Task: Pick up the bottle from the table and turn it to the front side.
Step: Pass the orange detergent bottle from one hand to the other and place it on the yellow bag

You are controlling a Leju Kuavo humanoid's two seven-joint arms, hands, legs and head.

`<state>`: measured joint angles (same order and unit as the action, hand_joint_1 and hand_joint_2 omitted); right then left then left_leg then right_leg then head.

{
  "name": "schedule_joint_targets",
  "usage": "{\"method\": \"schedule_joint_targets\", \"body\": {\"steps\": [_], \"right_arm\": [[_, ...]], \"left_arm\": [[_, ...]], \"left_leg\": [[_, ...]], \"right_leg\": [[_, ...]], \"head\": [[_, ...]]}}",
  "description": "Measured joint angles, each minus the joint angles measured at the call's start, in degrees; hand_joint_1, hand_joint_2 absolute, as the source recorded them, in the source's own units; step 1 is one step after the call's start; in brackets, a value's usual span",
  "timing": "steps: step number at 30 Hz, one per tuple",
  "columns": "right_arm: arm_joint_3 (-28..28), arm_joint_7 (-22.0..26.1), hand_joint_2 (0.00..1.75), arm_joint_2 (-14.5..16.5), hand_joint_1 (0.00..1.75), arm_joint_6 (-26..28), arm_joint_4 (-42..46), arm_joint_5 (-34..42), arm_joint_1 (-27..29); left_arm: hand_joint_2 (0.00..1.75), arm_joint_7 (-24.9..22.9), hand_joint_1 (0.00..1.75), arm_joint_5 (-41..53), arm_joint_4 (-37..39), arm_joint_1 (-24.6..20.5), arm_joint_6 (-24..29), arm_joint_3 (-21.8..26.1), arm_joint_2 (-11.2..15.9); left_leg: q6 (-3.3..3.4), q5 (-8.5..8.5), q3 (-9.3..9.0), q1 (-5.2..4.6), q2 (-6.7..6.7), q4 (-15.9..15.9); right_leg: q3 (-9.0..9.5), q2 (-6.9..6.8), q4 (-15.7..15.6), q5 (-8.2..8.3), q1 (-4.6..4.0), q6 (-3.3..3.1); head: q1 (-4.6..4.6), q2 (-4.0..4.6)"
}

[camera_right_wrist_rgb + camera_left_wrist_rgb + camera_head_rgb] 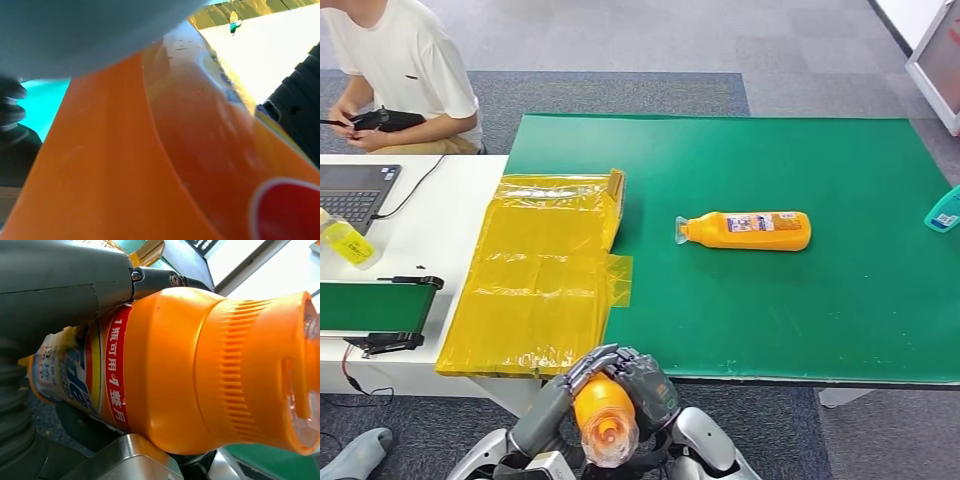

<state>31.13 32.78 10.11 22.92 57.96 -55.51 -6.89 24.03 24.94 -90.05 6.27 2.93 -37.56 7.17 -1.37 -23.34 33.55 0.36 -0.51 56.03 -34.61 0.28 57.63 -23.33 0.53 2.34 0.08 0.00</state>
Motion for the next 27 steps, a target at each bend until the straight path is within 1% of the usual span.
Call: {"method": "schedule_joint_targets", "body": {"steps": [4, 6, 8, 10, 12, 13, 14, 16, 17, 20, 23, 26, 27], "right_arm": [[0.90, -0.19, 1.75, 0.10, 1.75, 1.66, -1.14, -1.42, -0.82], [1.25, -0.59, 1.75, 0.16, 1.75, 2.27, -1.56, -2.09, -1.10], [1.50, -1.51, 1.75, 0.31, 1.75, 2.85, -1.81, -2.75, -1.18], [1.64, -2.66, 1.75, 0.53, 1.75, 3.26, -1.89, -3.33, -1.14], [1.57, -3.60, 1.75, 0.77, 1.75, 3.26, -1.88, -3.41, -1.08], [1.46, -3.89, 1.75, 0.87, 1.75, 3.06, -1.88, -3.13, -1.01], [1.28, -4.08, 1.75, 1.01, 1.75, 2.79, -1.88, -2.59, -0.91], [0.83, -4.08, 1.75, 1.28, 1.75, 2.26, -2.07, -1.35, -0.78], [0.59, -3.97, 1.75, 1.45, 1.74, 2.17, -2.36, -0.85, -0.83], [-0.10, -3.31, 1.75, 1.98, 1.70, 2.53, -3.74, 0.11, -1.26], [-0.63, -2.74, 1.75, 2.36, 1.69, 2.76, -4.79, 0.62, -1.76], [-1.03, -2.56, 1.75, 2.75, 1.65, 2.72, -5.31, 0.69, -2.16], [-1.19, -2.55, 1.75, 2.91, 1.67, 2.70, -5.44, 0.69, -2.26]], "left_arm": [[1.75, -0.57, 0.00, -0.62, -0.13, -0.65, 0.92, -1.49, 2.83], [1.75, -1.01, 0.87, -0.65, -0.32, -0.83, 1.88, -2.03, 3.81], [1.75, -1.50, 1.75, -0.51, -0.61, -0.64, 3.38, -2.01, 3.79], [1.75, -2.06, 1.75, 0.22, -1.08, 0.09, 5.03, -1.19, 2.60], [1.75, -2.57, 0.99, 1.81, -1.90, 1.15, 5.67, 0.56, 0.58], [1.75, -2.73, 0.69, 2.77, -2.46, 1.75, 5.64, 1.71, -0.51], [1.75, -2.78, 0.69, 3.79, -3.11, 2.47, 5.57, 2.97, -1.59], [1.75, -2.76, 1.44, 5.48, -4.45, 4.11, 5.29, 5.52, -3.62], [1.75, -2.66, 1.75, 6.09, -5.03, 4.97, 5.14, 6.83, -4.60], [1.75, -1.85, 1.75, 6.92, -6.02, 7.21, 4.72, 10.36, -7.14], [1.75, -1.03, 1.75, 7.38, -6.43, 8.80, 4.02, 13.27, -9.29], [1.75, -0.52, 1.75, 7.43, -6.85, 9.69, 3.56, 15.36, -10.90], [1.75, -0.43, 1.75, 7.40, -7.02, 9.87, 3.48, 15.89, -11.26]], "left_leg": [[-0.06, 0.06, -0.04, 0.02, 0.00, -0.02], [-0.09, 0.11, -0.05, 0.02, 0.00, -0.02], [-0.10, 0.18, -0.05, 0.03, 0.00, -0.02], [-0.08, 0.26, -0.03, 0.03, 0.00, -0.02], [-0.06, 0.31, 0.04, 0.02, 0.01, -0.02], [-0.05, 0.33, 0.07, 0.02, 0.01, -0.02], [-0.05, 0.33, 0.09, 0.01, 0.02, -0.01], [-0.05, 0.33, 0.12, 0.01, 0.04, -0.01], [-0.06, 0.32, 0.13, 0.01, 0.05, -0.01], [-0.08, 0.30, 0.16, 0.01, 0.09, -0.01], [-0.10, 0.29, 0.21, 0.01, 0.10, -0.01], [-0.11, 0.28, 0.27, 0.02, 0.10, -0.01], [-0.11, 0.27, 0.29, 0.02, 0.10, -0.01]], "right_leg": [[0.04, 0.00, 0.00, 0.07, -0.02, -0.09], [0.05, 0.01, 0.00, 0.12, -0.03, -0.13], [0.01, 0.01, 0.00, 0.18, -0.03, -0.13], [-0.06, 0.01, -0.01, 0.25, -0.03, -0.09], [-0.14, 0.01, -0.01, 0.31, -0.02, -0.04], [-0.17, 0.02, -0.02, 0.32, -0.01, -0.03], [-0.20, 0.03, -0.02, 0.34, 0.00, -0.03], [-0.27, 0.07, -0.02, 0.36, 0.01, -0.04], [-0.30, 0.09, -0.02, 0.36, 0.01, -0.05], [-0.36, 0.13, -0.02, 0.33, 0.01, -0.04], [-0.41, 0.13, -0.01, 0.27, -0.01, -0.04], [-0.49, 0.14, -0.01, 0.25, -0.02, -0.07], [-0.51, 0.14, -0.01, 0.25, -0.02, -0.07]], "head": [[-0.01, 0.00], [-0.01, 0.00], [0.00, 0.00], [0.00, 0.00], [0.00, 0.00], [0.01, 0.00], [0.00, 0.00], [0.01, 0.00], [0.01, 0.00], [-0.01, 0.00], [0.00, 0.00], [0.00, 0.00], [0.00, 0.00]]}}
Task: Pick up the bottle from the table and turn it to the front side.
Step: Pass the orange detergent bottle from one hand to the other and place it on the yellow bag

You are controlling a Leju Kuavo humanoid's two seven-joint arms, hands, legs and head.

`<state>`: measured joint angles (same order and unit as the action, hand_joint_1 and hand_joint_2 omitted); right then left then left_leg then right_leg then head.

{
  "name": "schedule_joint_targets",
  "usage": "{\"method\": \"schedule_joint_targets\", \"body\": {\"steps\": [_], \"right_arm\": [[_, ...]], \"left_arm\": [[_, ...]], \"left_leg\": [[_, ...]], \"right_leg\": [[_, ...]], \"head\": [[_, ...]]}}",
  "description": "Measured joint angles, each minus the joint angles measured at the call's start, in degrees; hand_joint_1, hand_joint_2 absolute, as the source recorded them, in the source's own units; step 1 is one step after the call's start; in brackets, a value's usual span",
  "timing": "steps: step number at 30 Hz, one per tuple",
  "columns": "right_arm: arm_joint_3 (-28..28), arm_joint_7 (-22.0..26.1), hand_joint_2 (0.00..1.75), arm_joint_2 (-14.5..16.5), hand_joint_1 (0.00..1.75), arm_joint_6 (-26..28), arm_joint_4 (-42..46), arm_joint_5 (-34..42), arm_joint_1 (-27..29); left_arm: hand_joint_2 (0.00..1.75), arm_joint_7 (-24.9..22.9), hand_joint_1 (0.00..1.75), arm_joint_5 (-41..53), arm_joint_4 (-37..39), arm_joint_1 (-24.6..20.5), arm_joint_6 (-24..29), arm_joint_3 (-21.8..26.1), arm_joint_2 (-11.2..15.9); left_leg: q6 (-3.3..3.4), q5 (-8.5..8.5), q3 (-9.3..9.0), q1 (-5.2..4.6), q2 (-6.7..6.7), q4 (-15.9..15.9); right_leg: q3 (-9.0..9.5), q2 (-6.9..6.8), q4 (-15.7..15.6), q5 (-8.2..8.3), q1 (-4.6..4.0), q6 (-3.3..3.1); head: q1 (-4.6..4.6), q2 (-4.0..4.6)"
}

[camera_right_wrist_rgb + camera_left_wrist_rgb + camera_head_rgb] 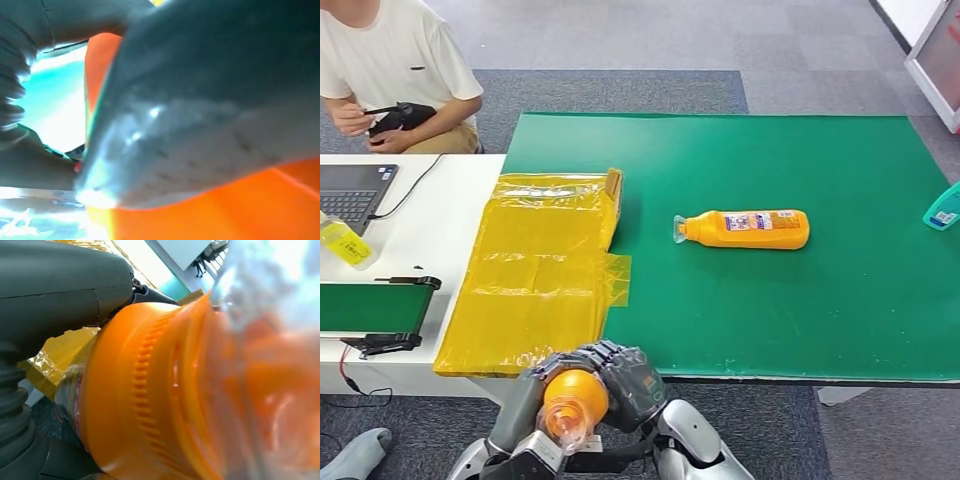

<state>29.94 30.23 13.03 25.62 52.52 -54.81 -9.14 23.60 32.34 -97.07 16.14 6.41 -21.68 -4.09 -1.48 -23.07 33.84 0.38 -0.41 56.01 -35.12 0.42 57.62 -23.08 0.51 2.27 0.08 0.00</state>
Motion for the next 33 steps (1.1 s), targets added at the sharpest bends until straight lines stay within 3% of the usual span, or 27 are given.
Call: {"method": "schedule_joint_targets", "body": {"steps": [4, 10, 11, 14, 15, 24, 30, 33], "right_arm": [[-0.56, -0.05, 1.75, 0.51, 1.75, -0.01, -0.31, -0.03, -0.16], [-0.82, -0.21, 1.75, 0.72, 1.49, -0.01, -0.30, -0.01, -0.17], [-0.85, -0.22, 1.75, 0.73, 1.20, 0.00, -0.29, -0.07, -0.16], [-1.04, -0.34, 1.75, 0.76, 0.10, -0.08, -0.28, -0.11, -0.11], [-1.30, -0.66, 1.75, 0.76, 0.00, -0.20, -0.28, -0.08, -0.04], [-5.61, -3.55, 1.75, 0.15, 0.00, -1.47, 0.50, -0.01, 3.36], [-7.15, -3.68, 1.75, 0.08, 0.00, -2.20, 2.27, -0.10, 4.57], [-7.88, -3.40, 1.75, 0.07, 0.00, -2.69, 3.09, -0.34, 5.03]], "left_arm": [[1.75, 0.60, 1.75, -0.73, -0.63, 0.71, -0.47, 1.81, -1.32], [1.75, 1.75, 1.75, -2.71, -1.47, 2.02, -3.09, 4.91, -3.87], [1.75, 1.93, 1.75, -3.09, -1.63, 2.24, -3.54, 5.45, -4.21], [1.75, 2.33, 1.75, -3.98, -2.25, 2.79, -4.18, 6.79, -5.06], [1.75, 2.59, 1.75, -4.31, -2.68, 2.87, -4.14, 7.32, -5.37], [1.75, 5.34, 1.75, -1.97, -12.10, 3.15, -0.86, 16.69, -8.97], [1.75, 4.78, 1.75, 1.51, -15.96, 3.06, 0.46, 21.21, -9.70], [1.75, 3.27, 1.75, 10.74, -16.80, 1.77, 7.14, 22.84, -9.72]], "left_leg": [[0.00, 0.00, 0.08, 0.00, 0.00, 0.00], [0.03, -0.02, 0.13, -0.01, 0.02, 0.00], [0.04, -0.03, 0.13, -0.01, 0.02, 0.00], [0.04, -0.04, 0.14, -0.01, 0.02, 0.00], [0.04, -0.04, 0.14, -0.01, 0.02, 0.00], [0.01, -0.08, 0.19, 0.01, 0.05, 0.00], [0.01, -0.08, 0.19, 0.01, 0.05, 0.00], [0.02, -0.07, 0.20, 0.01, 0.05, 0.00]], "right_leg": [[-0.07, 0.00, 0.00, 0.00, 0.00, 0.00], [-0.10, 0.00, 0.00, 0.01, 0.01, 0.01], [-0.11, 0.00, -0.01, 0.01, 0.01, 0.01], [-0.12, 0.00, -0.01, 0.00, 0.01, 0.01], [-0.12, 0.00, -0.01, 0.00, 0.01, 0.01], [-0.15, 0.05, 0.01, -0.01, 0.00, 0.03], [-0.15, 0.04, 0.01, -0.04, -0.01, 0.03], [-0.16, 0.04, 0.01, -0.03, -0.01, 0.03]], "head": [[0.00, 0.00], [0.01, 0.00], [-0.01, 0.00], [-0.01, 0.00], [-0.01, 0.00], [0.01, 0.00], [0.00, 0.00], [0.01, 0.00]]}}
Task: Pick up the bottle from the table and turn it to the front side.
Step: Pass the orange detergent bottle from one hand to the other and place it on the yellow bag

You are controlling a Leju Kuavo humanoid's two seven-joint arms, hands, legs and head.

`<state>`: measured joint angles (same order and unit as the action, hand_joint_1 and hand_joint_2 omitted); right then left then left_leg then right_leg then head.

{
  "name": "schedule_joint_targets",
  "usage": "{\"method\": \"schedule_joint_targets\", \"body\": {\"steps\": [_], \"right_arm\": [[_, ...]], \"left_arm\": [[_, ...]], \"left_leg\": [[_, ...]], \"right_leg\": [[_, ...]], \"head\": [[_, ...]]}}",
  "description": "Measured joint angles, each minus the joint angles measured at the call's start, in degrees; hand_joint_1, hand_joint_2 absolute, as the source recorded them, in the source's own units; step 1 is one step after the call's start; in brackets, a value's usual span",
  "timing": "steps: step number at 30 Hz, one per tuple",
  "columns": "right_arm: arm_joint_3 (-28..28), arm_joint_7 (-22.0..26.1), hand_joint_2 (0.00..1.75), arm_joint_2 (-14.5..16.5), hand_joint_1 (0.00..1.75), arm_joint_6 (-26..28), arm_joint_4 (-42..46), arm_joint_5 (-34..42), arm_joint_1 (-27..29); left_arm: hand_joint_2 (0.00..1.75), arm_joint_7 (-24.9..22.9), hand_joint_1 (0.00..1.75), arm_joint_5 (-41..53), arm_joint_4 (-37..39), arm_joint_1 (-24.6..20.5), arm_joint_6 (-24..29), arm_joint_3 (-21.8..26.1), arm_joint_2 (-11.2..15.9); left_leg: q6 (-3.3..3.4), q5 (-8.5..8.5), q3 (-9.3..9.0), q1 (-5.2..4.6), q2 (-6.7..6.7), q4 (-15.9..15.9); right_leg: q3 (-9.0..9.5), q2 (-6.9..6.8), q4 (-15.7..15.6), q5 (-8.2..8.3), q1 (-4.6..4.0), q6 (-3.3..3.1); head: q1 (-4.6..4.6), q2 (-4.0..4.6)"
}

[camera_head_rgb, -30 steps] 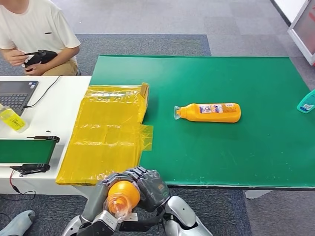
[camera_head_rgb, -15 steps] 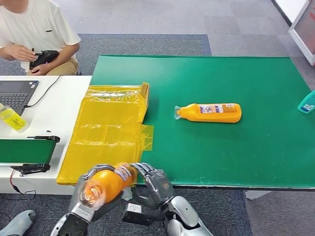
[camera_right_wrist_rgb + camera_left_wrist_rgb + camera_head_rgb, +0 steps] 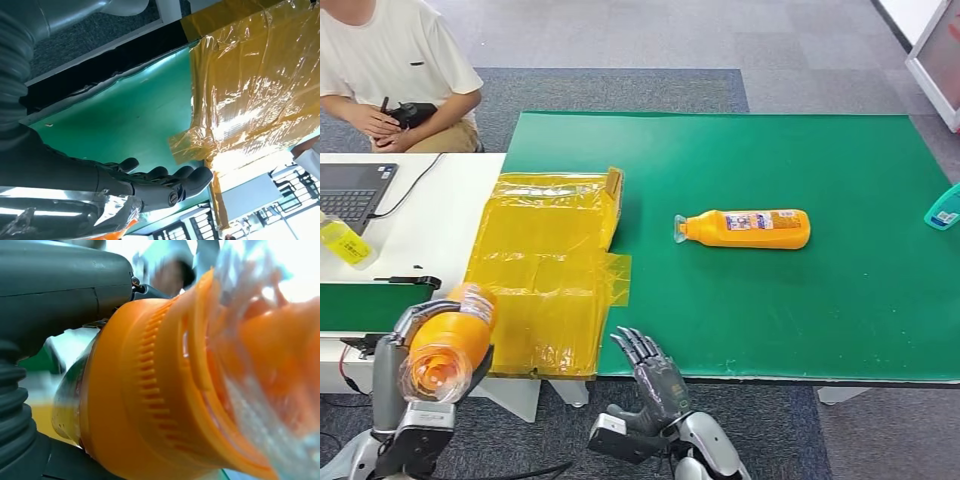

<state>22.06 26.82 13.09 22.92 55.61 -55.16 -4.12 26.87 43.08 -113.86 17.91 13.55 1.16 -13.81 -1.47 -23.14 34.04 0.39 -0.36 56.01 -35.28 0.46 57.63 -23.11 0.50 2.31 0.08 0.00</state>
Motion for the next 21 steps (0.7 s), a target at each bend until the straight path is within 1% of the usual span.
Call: {"method": "schedule_joint_targets", "body": {"steps": [1, 3, 4, 5, 6, 10, 14, 16, 17, 19, 21], "right_arm": [[-0.22, 0.24, 1.75, 0.00, 0.00, -0.32, 0.40, -0.07, 0.12], [-0.46, 1.00, 1.75, 0.00, 0.00, -1.35, 1.28, -0.04, 0.08], [-0.48, 1.53, 1.75, 0.01, 0.00, -1.89, 1.67, 0.13, -0.15], [-0.48, 2.15, 1.75, 0.01, 0.00, -2.37, 2.01, 0.46, -0.48], [-0.46, 2.83, 1.75, 0.02, 0.00, -2.72, 2.26, 0.87, -0.91], [0.01, 4.62, 1.75, 0.05, 0.00, -3.51, 3.62, 1.81, -3.03], [1.13, 4.99, 1.75, 0.15, 0.00, -5.42, 6.70, 2.95, -4.63], [1.88, 5.16, 1.75, 0.19, 0.00, -6.25, 8.21, 3.46, -4.90], [2.30, 5.29, 1.75, 0.20, 0.00, -6.47, 8.86, 3.63, -4.88], [3.13, 5.67, 1.75, 0.22, 0.00, -6.66, 10.04, 4.00, -4.66], [3.88, 5.99, 1.75, 0.22, 0.00, -6.63, 10.96, 4.36, -4.47]], "left_arm": [[1.75, -1.83, 1.75, 6.99, -0.17, -1.21, 4.34, 0.60, 0.13], [1.75, -7.66, 1.75, 25.45, -0.13, -4.95, 12.05, 1.49, 1.35], [1.75, -10.64, 1.75, 34.17, 0.30, -7.29, 13.57, 1.68, 2.55], [1.75, -12.82, 1.75, 40.22, 1.12, -9.76, 13.48, 1.76, 4.04], [1.75, -14.08, 1.75, 43.43, 2.40, -12.43, 12.38, 1.77, 5.54], [1.75, -16.97, 1.75, 43.77, 11.22, -24.22, 6.46, 0.48, 10.65], [1.75, -23.55, 1.75, 44.82, 22.21, -36.30, 1.50, -4.70, 14.60], [1.75, -24.98, 1.75, 44.68, 27.25, -41.02, 0.31, -6.97, 15.36], [1.75, -25.01, 1.75, 44.45, 29.35, -42.68, 0.15, -7.60, 15.36], [1.75, -24.47, 1.75, 43.60, 32.67, -44.65, 0.25, -8.16, 14.77], [1.75, -23.83, 1.75, 43.10, 35.09, -45.30, 0.33, -8.54, 13.81]], "left_leg": [[0.00, 0.01, 0.00, 0.00, 0.00, 0.00], [0.00, 0.07, 0.00, 0.00, -0.02, 0.00], [-0.01, 0.10, 0.00, 0.00, -0.04, 0.00], [-0.04, 0.15, 0.00, 0.00, -0.05, 0.00], [-0.07, 0.20, 0.00, 0.00, -0.06, 0.00], [-0.12, 0.47, 0.13, 0.04, -0.06, 0.00], [-0.11, 0.74, 0.43, 0.03, -0.06, 0.00], [-0.10, 0.79, 0.50, 0.03, -0.05, 0.01], [-0.10, 0.79, 0.50, 0.03, -0.05, 0.01], [-0.09, 0.78, 0.51, 0.02, -0.02, 0.01], [-0.07, 0.76, 0.54, 0.01, -0.01, 0.02]], "right_leg": [[0.00, -0.01, 0.00, 0.01, 0.00, 0.00], [0.02, -0.03, 0.00, 0.04, 0.00, 0.01], [0.02, -0.04, 0.00, 0.07, 0.00, 0.00], [0.02, -0.05, 0.01, 0.12, 0.00, -0.04], [0.00, -0.05, 0.01, 0.17, -0.01, -0.08], [-0.19, -0.04, 0.02, 0.43, -0.04, -0.14], [-0.46, -0.04, 0.03, 0.74, -0.03, -0.12], [-0.50, -0.03, 0.03, 0.80, -0.02, -0.10], [-0.52, -0.01, 0.02, 0.81, -0.02, -0.10], [-0.54, 0.01, 0.02, 0.81, 0.00, -0.10], [-0.57, 0.02, 0.00, 0.80, 0.00, -0.09]], "head": [[-0.01, 0.00], [0.00, 0.00], [0.00, 0.00], [-0.01, 0.00], [-0.01, 0.00], [-0.01, 0.00], [-0.01, 0.00], [-0.01, 0.00], [-0.01, 0.00], [-0.01, 0.00], [-0.01, 0.00]]}}
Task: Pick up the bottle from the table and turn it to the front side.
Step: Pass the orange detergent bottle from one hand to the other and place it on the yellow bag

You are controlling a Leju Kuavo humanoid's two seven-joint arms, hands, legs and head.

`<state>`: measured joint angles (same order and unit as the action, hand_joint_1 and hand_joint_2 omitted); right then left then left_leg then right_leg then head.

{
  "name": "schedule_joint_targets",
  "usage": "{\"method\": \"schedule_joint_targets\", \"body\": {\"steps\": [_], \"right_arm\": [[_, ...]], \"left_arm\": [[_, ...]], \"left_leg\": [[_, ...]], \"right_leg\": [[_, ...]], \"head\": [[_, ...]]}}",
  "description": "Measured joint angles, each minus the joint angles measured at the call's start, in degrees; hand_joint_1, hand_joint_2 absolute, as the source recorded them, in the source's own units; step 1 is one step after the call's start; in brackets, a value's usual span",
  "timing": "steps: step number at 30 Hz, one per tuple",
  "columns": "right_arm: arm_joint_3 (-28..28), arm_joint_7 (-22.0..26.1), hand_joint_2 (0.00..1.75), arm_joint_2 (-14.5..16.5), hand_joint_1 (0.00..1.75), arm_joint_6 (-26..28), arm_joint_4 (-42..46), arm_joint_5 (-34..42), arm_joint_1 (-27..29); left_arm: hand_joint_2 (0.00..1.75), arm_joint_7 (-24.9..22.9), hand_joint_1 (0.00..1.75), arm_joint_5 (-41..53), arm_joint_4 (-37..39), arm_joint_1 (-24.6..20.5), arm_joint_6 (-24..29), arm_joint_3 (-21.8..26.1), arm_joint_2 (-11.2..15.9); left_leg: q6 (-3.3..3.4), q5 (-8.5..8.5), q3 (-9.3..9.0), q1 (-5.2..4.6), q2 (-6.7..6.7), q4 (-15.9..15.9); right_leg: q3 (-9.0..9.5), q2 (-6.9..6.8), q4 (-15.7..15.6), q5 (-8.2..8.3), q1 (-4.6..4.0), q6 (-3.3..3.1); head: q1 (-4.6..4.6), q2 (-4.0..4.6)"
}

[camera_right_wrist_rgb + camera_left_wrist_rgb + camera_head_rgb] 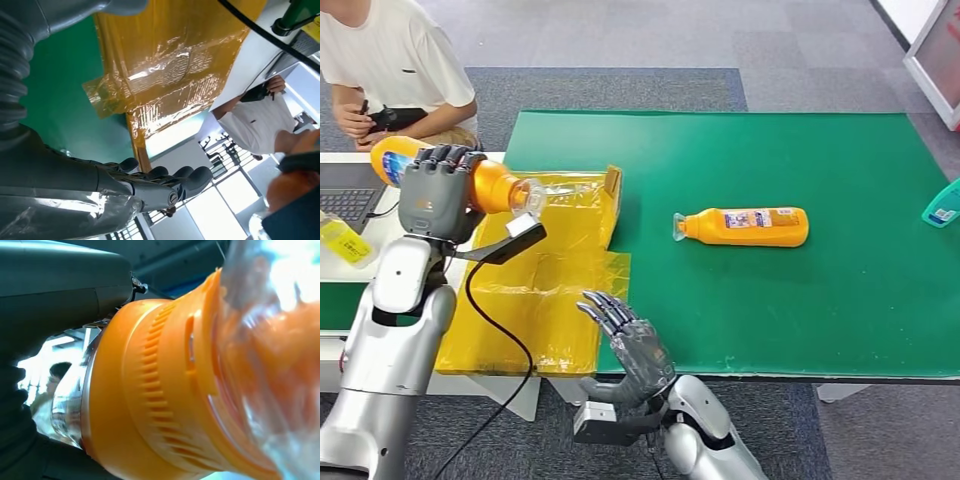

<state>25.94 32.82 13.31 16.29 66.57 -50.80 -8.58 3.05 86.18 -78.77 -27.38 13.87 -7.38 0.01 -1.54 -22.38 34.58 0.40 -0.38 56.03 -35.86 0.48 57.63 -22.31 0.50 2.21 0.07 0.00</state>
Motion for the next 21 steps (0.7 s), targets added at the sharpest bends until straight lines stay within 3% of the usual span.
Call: {"method": "schedule_joint_targets", "body": {"steps": [21], "right_arm": [[4.92, 0.68, 1.75, -0.91, 0.00, -0.31, 5.59, -1.61, 0.66]], "left_arm": [[1.75, -0.10, 1.75, 1.58, 29.01, -2.10, 2.75, -3.56, -9.67]], "left_leg": [[0.01, -0.01, 0.23, 0.00, -0.01, 0.00]], "right_leg": [[-0.21, -0.02, -0.02, -0.01, 0.00, 0.01]], "head": [[0.01, 0.00]]}}
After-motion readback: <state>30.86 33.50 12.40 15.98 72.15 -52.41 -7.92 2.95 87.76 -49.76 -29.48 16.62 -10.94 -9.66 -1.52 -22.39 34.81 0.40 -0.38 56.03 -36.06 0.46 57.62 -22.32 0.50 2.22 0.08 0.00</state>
